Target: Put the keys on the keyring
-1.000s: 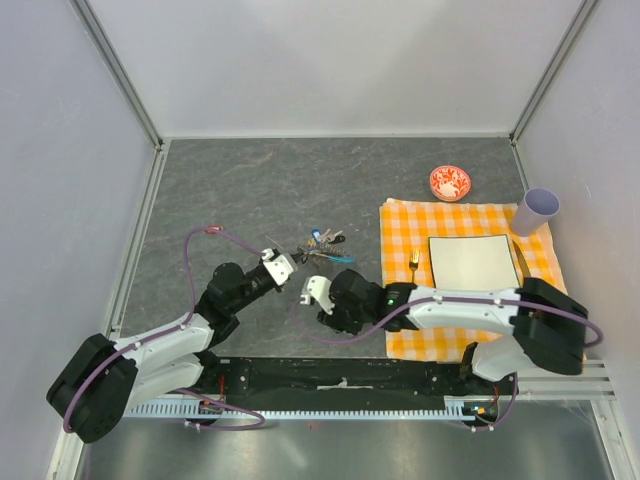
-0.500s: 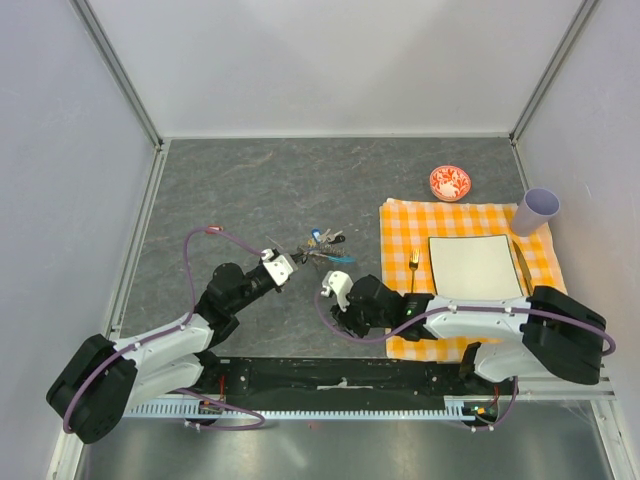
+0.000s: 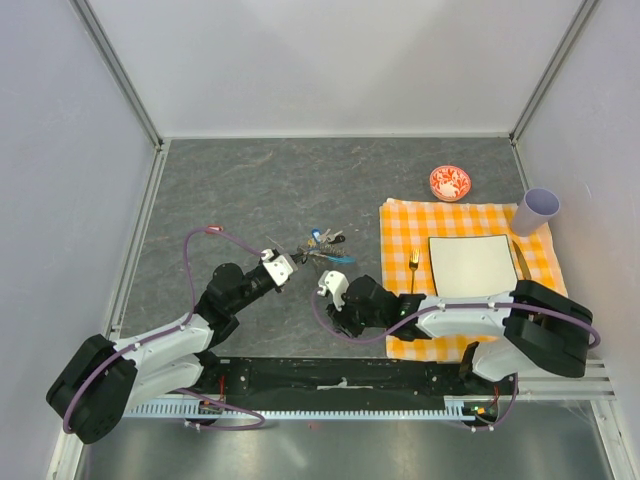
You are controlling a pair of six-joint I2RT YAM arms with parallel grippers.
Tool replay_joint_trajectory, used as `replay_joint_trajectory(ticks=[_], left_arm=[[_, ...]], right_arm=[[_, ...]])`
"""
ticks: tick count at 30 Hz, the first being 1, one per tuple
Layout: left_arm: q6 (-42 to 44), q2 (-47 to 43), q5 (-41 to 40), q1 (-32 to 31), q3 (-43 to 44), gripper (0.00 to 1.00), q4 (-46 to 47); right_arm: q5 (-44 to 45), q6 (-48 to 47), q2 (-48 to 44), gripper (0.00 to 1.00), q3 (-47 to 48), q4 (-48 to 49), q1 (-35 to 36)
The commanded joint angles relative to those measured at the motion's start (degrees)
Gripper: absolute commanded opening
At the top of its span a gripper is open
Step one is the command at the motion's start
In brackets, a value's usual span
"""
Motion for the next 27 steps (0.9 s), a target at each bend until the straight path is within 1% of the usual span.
replay_joint_trajectory(ticks=[1, 6, 16, 27], left_arm=[[-0.9, -0.8, 0.2, 0.0, -0.1, 0.02, 4.2], [-1.0, -0.9, 0.2, 0.0, 0.0, 0.02, 4.2], [-0.9, -0.9, 0.3, 0.0, 0.0, 0.02, 4.1], [-1.0, -0.8, 0.7, 0.0, 0.0, 0.02, 4.0]], right_arm=[[-1.7, 0.7, 1.3, 0.34, -0.1, 2.1, 0.0], [-1.7, 0.9, 1.3, 0.33, -0.5, 1.3, 0.0], [-1.8, 0.8, 1.9, 0.28, -0.5, 1.7, 0.0], [-1.7, 0.1, 2.5, 0.26, -0.3, 2.5, 0.0]])
